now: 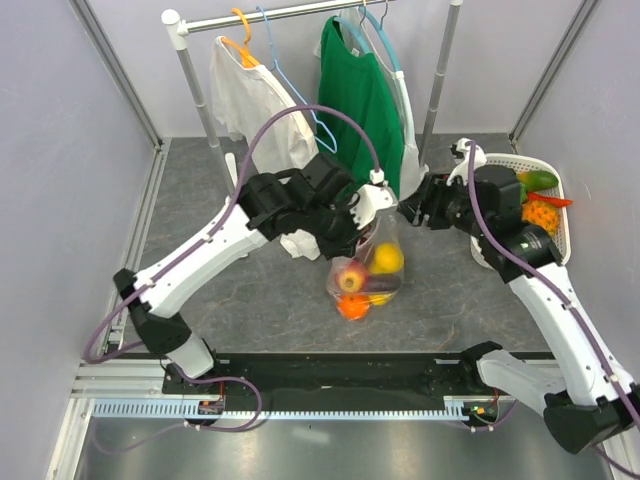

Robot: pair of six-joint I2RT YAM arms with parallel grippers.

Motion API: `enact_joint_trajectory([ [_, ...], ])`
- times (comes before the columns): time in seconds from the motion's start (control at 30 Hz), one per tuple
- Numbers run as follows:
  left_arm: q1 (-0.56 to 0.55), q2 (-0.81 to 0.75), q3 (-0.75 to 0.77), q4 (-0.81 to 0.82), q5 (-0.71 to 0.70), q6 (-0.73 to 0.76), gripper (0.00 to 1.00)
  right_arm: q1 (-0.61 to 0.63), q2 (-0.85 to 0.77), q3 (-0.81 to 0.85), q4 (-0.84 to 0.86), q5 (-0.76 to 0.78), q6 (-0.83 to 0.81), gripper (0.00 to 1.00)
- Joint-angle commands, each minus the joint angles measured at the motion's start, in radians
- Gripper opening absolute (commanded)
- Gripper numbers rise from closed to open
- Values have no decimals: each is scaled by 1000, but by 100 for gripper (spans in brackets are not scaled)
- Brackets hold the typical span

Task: Place the food in the zip-top bag and seal the zipper
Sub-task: Adjust the zipper food storage bag at the center of the board, then zip the zipper food storage bag at the center of the board.

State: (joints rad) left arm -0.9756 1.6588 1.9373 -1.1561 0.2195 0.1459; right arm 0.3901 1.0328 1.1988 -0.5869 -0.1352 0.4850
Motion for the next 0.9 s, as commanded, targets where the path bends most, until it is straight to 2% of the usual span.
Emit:
enact_joint_trajectory([
  [0.0, 21, -192, -64, 1, 228, 288, 2, -112, -83, 1, -25, -364, -366, 74],
  [0.1, 70, -278, -135, -10, 340, 450, 2, -145, -105, -22, -71, -478, -520, 79],
  [0.13, 77, -306, -152, -20, 356, 580, 2, -148, -123, -33, -73, -512, -564, 81],
  [0.23, 83, -396, -271, 30, 330, 734, 2, -148, -172, -93, -44, -602, -722, 79],
  [0.3, 104, -406, -326, 55, 316, 744, 2, -148, -195, -132, -50, -687, -842, 77],
  [0.5, 256, -390, -389, 85, 402, 669, 2, -148, -315, -218, -112, -737, -907, 76],
  [0.67, 316, -526, -524, 304, 405, 636, 2, -148, -424, -312, -58, -770, -869, 80],
  [0.87, 334, -582, -635, 387, 356, 574, 2, -148, -430, -389, 54, -836, -792, 83],
])
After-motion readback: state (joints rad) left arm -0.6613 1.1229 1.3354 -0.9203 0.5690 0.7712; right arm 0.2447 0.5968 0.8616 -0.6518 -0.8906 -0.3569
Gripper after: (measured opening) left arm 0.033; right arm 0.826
